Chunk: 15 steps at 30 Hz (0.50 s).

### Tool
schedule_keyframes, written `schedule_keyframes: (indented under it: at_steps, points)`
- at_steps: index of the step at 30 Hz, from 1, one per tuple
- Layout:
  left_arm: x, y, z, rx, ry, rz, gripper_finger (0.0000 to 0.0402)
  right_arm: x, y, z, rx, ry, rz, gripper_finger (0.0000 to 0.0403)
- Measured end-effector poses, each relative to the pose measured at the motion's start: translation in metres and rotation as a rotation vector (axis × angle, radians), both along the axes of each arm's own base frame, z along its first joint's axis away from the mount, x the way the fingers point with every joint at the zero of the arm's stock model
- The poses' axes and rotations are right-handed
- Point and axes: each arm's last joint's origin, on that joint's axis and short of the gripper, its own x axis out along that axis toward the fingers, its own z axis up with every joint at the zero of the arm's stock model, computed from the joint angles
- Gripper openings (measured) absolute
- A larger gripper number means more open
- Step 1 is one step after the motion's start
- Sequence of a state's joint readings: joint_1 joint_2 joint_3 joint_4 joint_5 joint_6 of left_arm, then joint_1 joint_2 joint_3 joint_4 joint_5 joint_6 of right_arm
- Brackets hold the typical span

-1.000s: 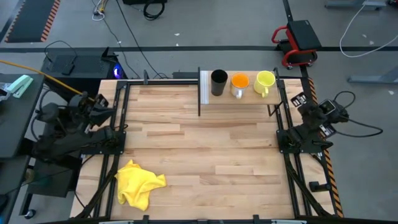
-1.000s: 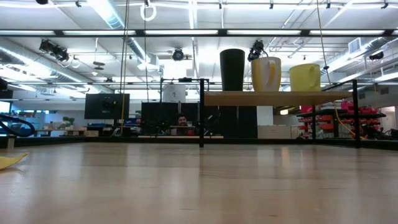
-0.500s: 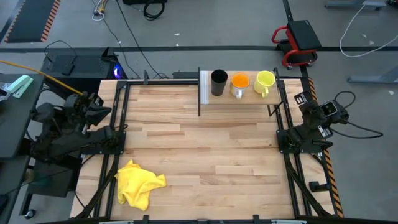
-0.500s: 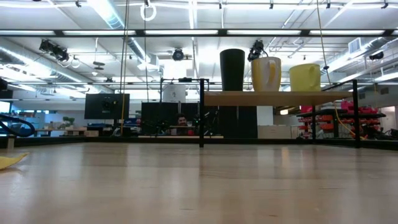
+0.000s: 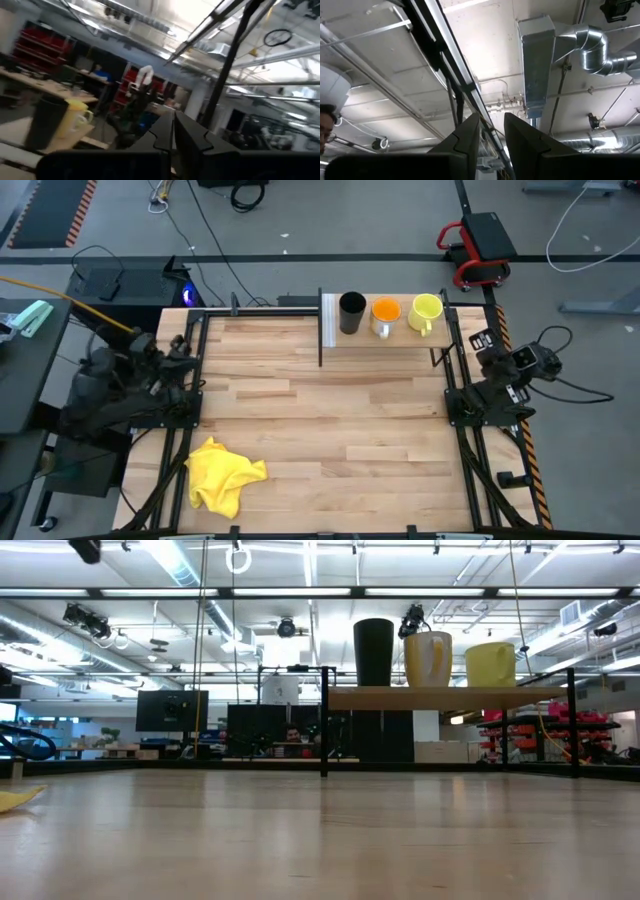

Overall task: Stack small to large cups/mugs on shelf
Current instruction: Return to Home Position

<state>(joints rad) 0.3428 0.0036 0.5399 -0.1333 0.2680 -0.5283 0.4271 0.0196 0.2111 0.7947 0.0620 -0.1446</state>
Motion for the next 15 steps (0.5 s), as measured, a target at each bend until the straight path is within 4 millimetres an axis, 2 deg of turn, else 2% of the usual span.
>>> schedule_keyframes:
  at_steps: [8, 15]
  points:
    - [0.029, 0.009, -0.038, -0.046, -0.042, -0.075, 0.0035, 0.004, 0.000, -0.005, -0.015, 0.027, -0.103, 0.0098]
    - [0.041, 0.013, -0.061, -0.062, -0.126, -0.109, 0.0031, 0.014, 0.003, -0.011, -0.032, 0.080, -0.117, 0.0098]
